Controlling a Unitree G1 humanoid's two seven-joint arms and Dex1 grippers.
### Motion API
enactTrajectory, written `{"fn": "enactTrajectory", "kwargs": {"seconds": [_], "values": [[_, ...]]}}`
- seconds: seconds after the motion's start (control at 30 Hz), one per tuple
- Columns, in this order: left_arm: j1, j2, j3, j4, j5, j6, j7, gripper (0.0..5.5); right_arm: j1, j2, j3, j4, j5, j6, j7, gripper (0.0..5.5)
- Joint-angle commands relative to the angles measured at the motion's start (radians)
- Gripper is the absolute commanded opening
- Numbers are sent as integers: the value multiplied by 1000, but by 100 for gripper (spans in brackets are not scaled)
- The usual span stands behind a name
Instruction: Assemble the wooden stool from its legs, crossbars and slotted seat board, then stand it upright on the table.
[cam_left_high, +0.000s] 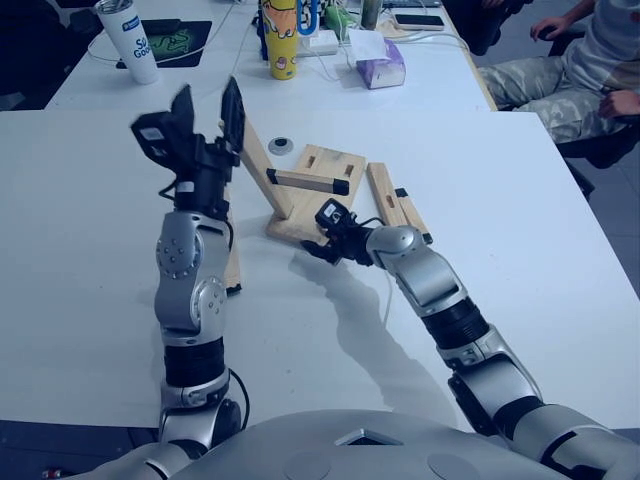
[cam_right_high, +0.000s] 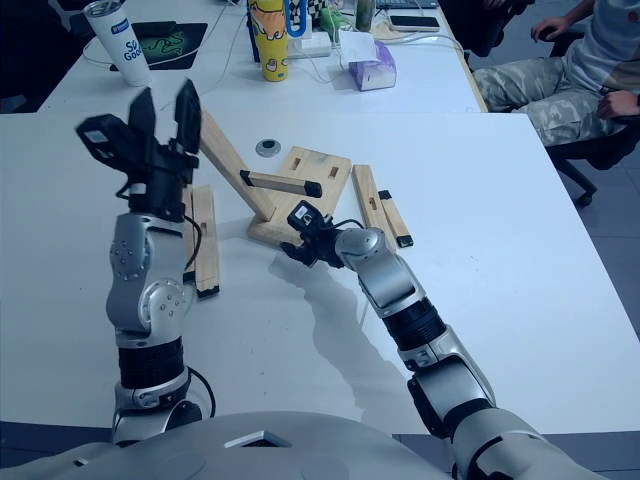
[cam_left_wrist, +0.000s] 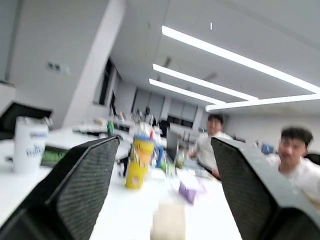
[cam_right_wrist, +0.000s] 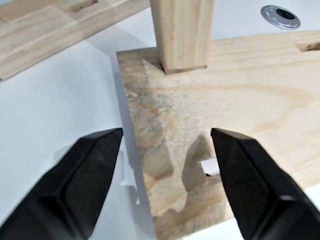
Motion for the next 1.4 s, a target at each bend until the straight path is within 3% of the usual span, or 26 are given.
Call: {"fn": "enactTrajectory", "kwargs": {"seconds": [0.03, 0.23, 0.47, 0.7, 0.9, 1.23, 1.4], "values": [[-92, 30, 106, -122, -88, 36, 68, 341, 8, -12, -18, -12, 8, -10, -5, 328], [43, 138, 228, -95, -132, 243, 102, 341, 37, -30, -49, -72, 22, -51, -4, 328], [415, 262, 156, 4, -45, 482, -7, 341, 94, -85, -158, -157, 75, -85, 0, 328], [439, 272, 122, -13, -43, 531, -53, 341, 206, -91, -355, -146, 78, -288, -148, 328], [427, 254, 104, 31, -33, 532, -58, 341, 246, -43, -448, -50, 43, -424, -337, 328], [422, 282, 55, 168, 4, 542, -118, 343, 227, 4, -449, -9, 37, -481, -412, 175], [416, 308, 75, 192, 24, 535, -125, 343, 219, 7, -444, -2, 35, -483, -418, 170]]}}
